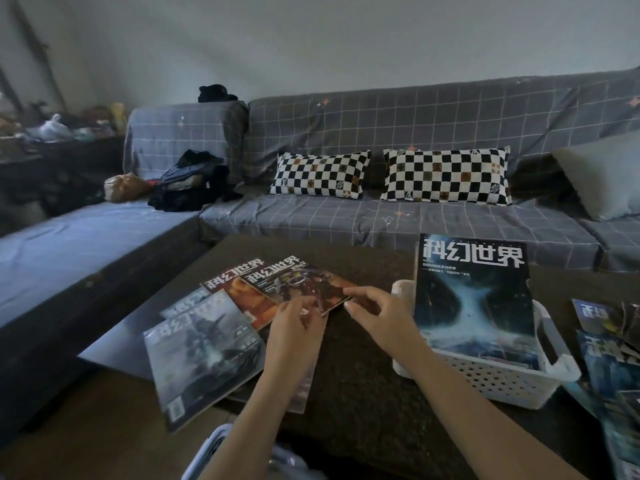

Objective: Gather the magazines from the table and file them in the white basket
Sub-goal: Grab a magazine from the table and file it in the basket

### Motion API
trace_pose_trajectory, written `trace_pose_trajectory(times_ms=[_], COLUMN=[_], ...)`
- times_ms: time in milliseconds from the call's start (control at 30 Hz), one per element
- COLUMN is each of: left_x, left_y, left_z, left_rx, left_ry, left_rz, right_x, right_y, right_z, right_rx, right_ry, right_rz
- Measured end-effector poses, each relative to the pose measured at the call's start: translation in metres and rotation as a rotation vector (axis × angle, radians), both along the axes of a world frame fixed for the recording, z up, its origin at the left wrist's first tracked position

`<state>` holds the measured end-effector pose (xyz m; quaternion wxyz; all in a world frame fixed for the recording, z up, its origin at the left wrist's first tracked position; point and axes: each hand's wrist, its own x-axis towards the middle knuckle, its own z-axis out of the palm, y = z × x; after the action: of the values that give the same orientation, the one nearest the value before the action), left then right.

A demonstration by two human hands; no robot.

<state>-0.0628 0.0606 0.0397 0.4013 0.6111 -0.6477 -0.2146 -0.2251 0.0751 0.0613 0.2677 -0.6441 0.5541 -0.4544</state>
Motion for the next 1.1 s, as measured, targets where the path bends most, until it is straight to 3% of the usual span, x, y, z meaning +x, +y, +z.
trace_pose_trajectory(times_ms=[233,467,667,900,1100], left_x=[0.072,0.12,0.147,0.163,0.159], left_y=[0.002,-0.007,-0.012,-0.007,0.012], left_z=[-0.039,-0.077,-0.092,-0.083,-0.073], left_rx=[0.084,0.244,0.362,0.378,0.256], left_ry=[-0.029,-0.291,-0.37,-0.131,0.105], left_rz=[0.198,0.377,0.492,0.633,0.654], right_x=[0.074,0.109,0.129,0.153,0.148], right_y=[-0.039,-0.066,-0.076,-0.078,-0.059], right_z=[-0.044,-0.085,-0.097,-0.095,-0.086], right_rx=[0.2,0.363,0.376,0.47,0.587], right_ry=[0.045,0.053,0.108,0.166,-0.123], right_rz=[0.136,0.129,0.168,0.161,0.201])
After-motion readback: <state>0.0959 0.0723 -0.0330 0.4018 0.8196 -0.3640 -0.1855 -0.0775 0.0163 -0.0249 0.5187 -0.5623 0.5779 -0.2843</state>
